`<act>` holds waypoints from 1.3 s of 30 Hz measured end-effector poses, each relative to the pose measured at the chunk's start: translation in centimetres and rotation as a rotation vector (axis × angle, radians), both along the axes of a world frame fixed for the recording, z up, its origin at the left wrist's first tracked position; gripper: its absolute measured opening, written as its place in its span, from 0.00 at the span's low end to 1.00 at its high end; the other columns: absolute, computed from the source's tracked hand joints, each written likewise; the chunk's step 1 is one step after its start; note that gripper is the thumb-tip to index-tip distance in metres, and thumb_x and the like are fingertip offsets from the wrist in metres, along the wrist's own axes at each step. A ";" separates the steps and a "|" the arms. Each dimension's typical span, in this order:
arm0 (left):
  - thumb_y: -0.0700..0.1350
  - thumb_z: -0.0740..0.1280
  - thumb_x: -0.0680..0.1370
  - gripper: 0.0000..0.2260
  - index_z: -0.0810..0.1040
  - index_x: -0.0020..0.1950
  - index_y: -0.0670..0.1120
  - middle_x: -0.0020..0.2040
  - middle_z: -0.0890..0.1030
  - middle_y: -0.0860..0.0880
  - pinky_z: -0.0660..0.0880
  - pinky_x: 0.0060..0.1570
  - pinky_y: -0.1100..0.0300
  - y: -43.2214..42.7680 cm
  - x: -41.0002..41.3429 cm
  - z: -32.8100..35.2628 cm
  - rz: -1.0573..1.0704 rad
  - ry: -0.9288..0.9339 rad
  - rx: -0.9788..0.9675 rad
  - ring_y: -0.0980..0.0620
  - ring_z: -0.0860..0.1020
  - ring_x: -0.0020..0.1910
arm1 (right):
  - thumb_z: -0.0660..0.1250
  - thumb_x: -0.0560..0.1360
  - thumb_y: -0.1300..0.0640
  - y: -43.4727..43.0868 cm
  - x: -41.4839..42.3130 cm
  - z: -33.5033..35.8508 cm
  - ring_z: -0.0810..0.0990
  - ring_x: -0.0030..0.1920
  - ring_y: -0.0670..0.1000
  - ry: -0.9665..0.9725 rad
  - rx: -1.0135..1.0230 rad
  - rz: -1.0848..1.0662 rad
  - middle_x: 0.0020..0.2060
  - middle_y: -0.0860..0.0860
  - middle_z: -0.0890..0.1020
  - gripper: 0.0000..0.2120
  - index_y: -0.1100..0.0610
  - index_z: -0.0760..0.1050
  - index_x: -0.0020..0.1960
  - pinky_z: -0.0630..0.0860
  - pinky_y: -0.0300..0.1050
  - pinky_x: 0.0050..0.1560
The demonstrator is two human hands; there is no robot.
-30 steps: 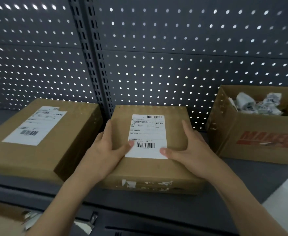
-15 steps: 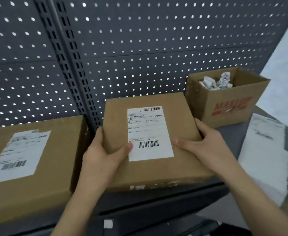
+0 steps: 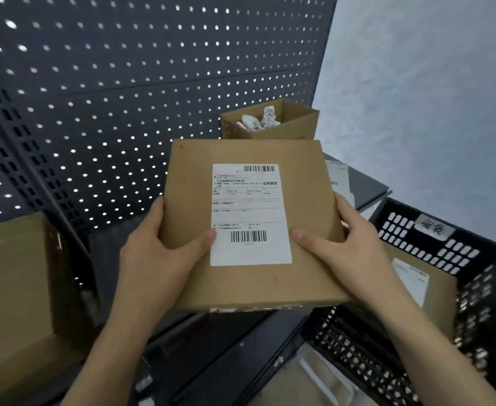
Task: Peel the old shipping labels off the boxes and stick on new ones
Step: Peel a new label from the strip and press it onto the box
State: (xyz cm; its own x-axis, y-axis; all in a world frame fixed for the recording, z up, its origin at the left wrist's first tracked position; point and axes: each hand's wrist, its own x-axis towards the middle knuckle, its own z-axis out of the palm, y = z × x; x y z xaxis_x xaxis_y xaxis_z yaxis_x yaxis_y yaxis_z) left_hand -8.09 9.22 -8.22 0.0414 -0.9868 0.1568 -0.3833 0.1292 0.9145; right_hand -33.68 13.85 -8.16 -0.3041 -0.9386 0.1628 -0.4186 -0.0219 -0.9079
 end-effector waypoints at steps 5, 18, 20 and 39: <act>0.53 0.77 0.69 0.38 0.64 0.76 0.58 0.63 0.73 0.66 0.71 0.57 0.62 -0.2 -7.4 -0.1 -0.177 0.019 0.012 0.66 0.73 0.59 | 0.78 0.66 0.43 4.4 -5.7 0.1 0.81 0.52 0.39 -0.022 -0.015 -0.162 0.55 0.36 0.81 0.32 0.38 0.70 0.67 0.79 0.42 0.48; 0.57 0.73 0.69 0.36 0.64 0.75 0.56 0.66 0.70 0.57 0.73 0.62 0.51 2.1 -29.5 -4.6 -0.435 -0.109 0.064 0.54 0.72 0.65 | 0.79 0.65 0.44 13.8 -22.6 -6.5 0.73 0.63 0.43 -0.071 0.035 -0.587 0.64 0.40 0.72 0.41 0.43 0.62 0.72 0.73 0.45 0.59; 0.56 0.74 0.71 0.37 0.62 0.77 0.55 0.68 0.68 0.58 0.71 0.65 0.50 2.5 -31.9 -5.5 -0.467 -0.125 0.078 0.55 0.69 0.67 | 0.79 0.66 0.43 14.3 -24.5 -7.6 0.73 0.62 0.43 -0.079 0.048 -0.609 0.64 0.39 0.71 0.42 0.44 0.61 0.73 0.72 0.45 0.59; 0.55 0.69 0.77 0.34 0.58 0.78 0.51 0.69 0.66 0.54 0.65 0.54 0.59 -6.8 -43.4 -12.6 -0.756 -0.356 0.237 0.59 0.64 0.57 | 0.75 0.68 0.40 7.5 -31.6 -15.3 0.71 0.66 0.48 -0.147 0.378 -0.793 0.68 0.46 0.71 0.43 0.49 0.58 0.75 0.72 0.55 0.66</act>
